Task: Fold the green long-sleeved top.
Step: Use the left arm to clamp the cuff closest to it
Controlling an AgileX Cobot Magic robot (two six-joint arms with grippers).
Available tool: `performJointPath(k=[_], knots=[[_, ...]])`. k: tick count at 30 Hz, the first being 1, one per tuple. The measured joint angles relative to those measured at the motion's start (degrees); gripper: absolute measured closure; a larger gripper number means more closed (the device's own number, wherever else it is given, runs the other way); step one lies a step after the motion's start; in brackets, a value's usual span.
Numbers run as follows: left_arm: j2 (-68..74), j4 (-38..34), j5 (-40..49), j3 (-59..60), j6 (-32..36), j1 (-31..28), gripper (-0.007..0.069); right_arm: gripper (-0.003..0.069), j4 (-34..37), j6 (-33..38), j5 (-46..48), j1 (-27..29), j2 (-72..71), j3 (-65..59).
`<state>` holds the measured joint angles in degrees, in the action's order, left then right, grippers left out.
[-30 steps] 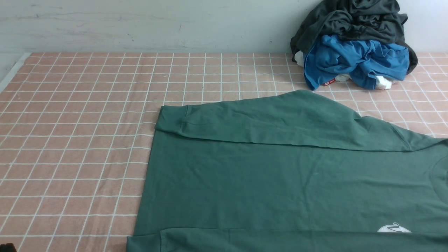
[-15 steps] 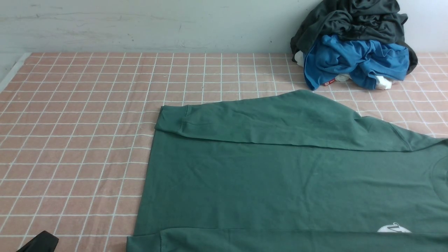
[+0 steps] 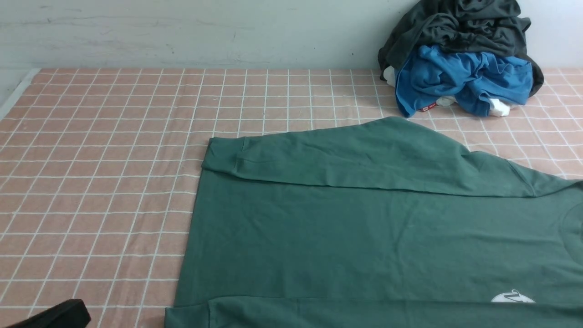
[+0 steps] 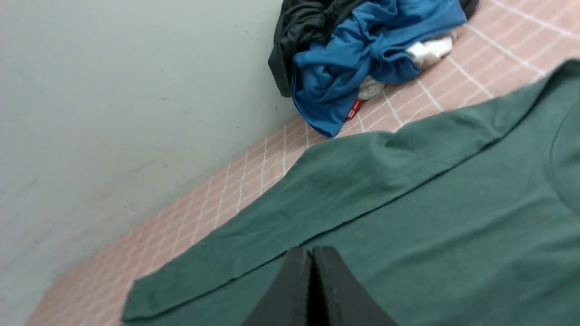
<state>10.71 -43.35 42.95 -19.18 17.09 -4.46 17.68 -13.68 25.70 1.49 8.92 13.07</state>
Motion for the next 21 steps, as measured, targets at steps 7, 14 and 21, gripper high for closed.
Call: performJointPath(k=[7,14,21], knots=[[20.5,24.4,12.1,-17.8,0.3,3.0,0.0631,0.0673,-3.7,19.8,15.1,-2.7,24.6,19.9],[39.2,33.3,20.0,-24.9,0.4,15.2,0.0568,0.0673,-4.4,24.4,37.4,-15.4,43.3,31.4],[56.7,38.4,17.9,-25.4,0.4,30.5,0.0333,0.0673,-4.4,27.9,42.8,-23.8,47.2,31.8]])
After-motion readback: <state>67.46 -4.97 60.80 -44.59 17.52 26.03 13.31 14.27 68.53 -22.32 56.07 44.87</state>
